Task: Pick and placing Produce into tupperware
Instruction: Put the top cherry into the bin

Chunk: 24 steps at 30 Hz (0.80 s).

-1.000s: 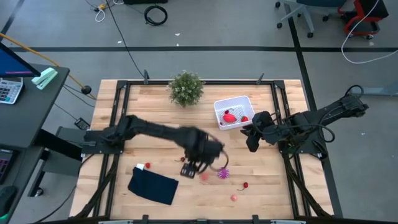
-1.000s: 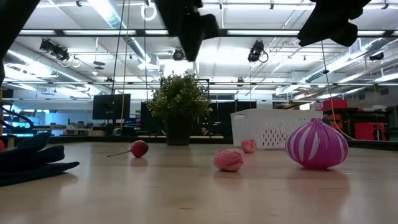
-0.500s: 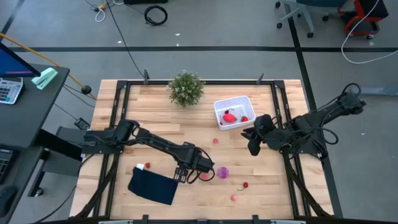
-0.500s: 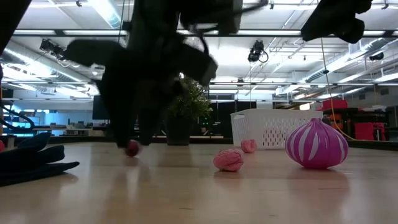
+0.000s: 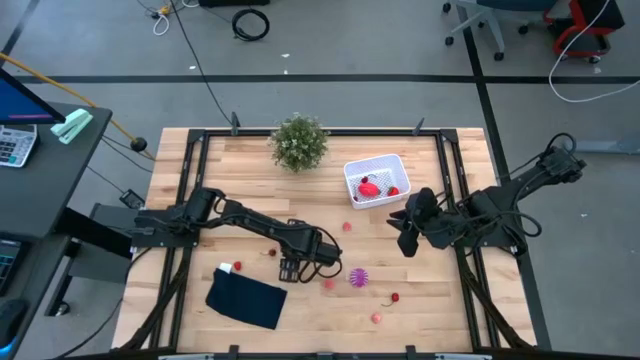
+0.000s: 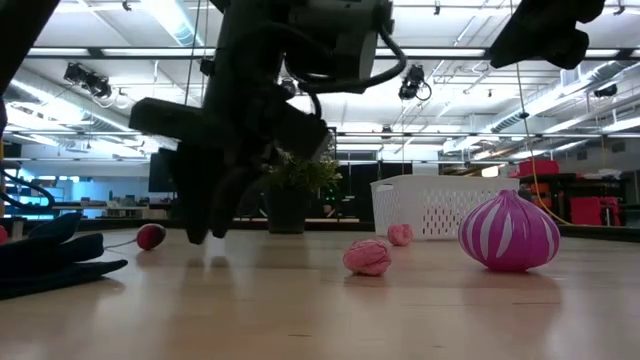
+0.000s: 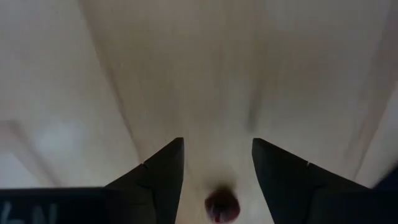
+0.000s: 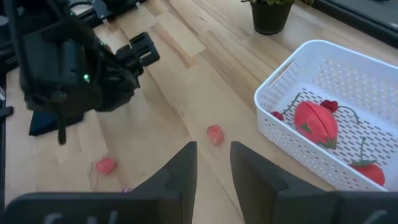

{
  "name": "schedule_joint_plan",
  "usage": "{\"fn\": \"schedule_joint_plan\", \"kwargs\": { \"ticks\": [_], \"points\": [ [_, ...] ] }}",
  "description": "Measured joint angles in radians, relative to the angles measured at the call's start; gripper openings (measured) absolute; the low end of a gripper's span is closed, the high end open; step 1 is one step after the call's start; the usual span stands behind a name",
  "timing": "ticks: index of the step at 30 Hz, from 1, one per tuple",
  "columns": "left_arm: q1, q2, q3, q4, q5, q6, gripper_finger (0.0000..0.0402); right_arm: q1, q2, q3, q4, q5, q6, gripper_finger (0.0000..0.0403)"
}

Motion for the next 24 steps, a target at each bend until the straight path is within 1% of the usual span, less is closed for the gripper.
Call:
{"fn": "schedule_joint_plan", "kwargs": {
  "ticks": [5, 11, 16, 20, 24],
  "points": [
    [0.006, 0.000, 0.000, -0.099, 0.000, -0.042, 0.0197, 0.000, 0.000, 0.000, 0.000, -0.001, -0.025, 0.0104],
    [0.003, 0.000, 0.000, -0.165, 0.000, -0.077, 0.0194, 0.000, -0.001, 0.000, 0.000, -0.003, -0.027, 0.0104],
    [-0.003, -0.001, 0.000, -0.167, -0.001, -0.108, 0.0190, 0.000, -0.001, 0.000, 0.000, -0.007, -0.030, 0.0104],
    [-0.013, -0.002, -0.002, -0.159, -0.029, -0.142, 0.0196, 0.000, -0.001, 0.000, 0.000, -0.024, -0.056, 0.0104],
    [-0.022, -0.003, -0.038, -0.156, -0.032, -0.176, 0.0202, 0.000, -0.001, 0.000, 0.000, -0.044, -0.062, 0.0104]
  ]
}}
